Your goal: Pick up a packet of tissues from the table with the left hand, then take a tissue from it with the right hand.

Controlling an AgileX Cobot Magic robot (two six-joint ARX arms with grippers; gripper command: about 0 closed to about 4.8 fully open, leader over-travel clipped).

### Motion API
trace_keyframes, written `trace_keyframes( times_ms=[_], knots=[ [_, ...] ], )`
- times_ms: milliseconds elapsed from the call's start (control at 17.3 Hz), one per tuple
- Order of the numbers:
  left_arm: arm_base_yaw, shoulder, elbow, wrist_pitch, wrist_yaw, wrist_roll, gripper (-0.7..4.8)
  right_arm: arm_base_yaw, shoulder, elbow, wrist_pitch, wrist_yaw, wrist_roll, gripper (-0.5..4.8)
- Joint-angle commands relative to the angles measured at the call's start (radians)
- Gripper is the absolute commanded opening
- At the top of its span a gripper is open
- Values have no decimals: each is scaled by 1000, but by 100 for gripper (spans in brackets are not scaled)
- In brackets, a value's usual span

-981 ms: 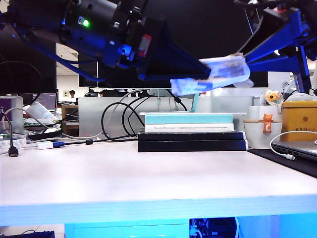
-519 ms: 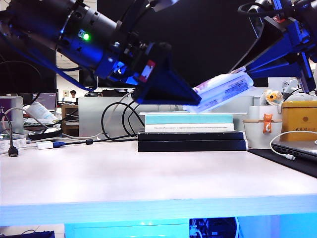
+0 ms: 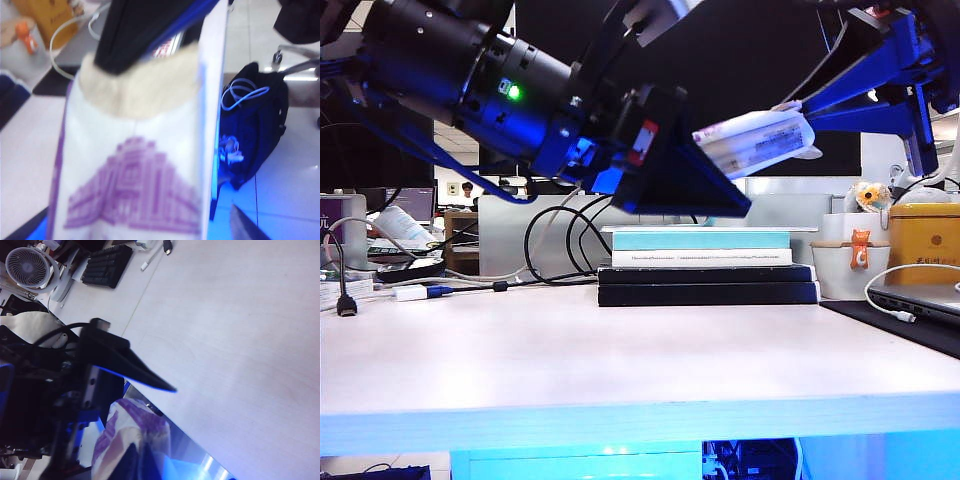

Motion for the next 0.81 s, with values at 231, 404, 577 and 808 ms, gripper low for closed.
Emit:
trace_keyframes(
  times_ms=[231,404,577,808],
  knots=[
    [-1,-5,3,130,35,-50,226,0,-2,2,-8,-28,-2,-1],
    [-1,-5,3,131,37,-46,169,0,-2,2,-2,-35,-2,18],
    [-1,-5,3,128,37,-42,168,0,-2,2,19,-24,0,140],
    [-1,-5,3,61,37,-16,168,-1,-2,3,83,-18,55,139]
  ],
)
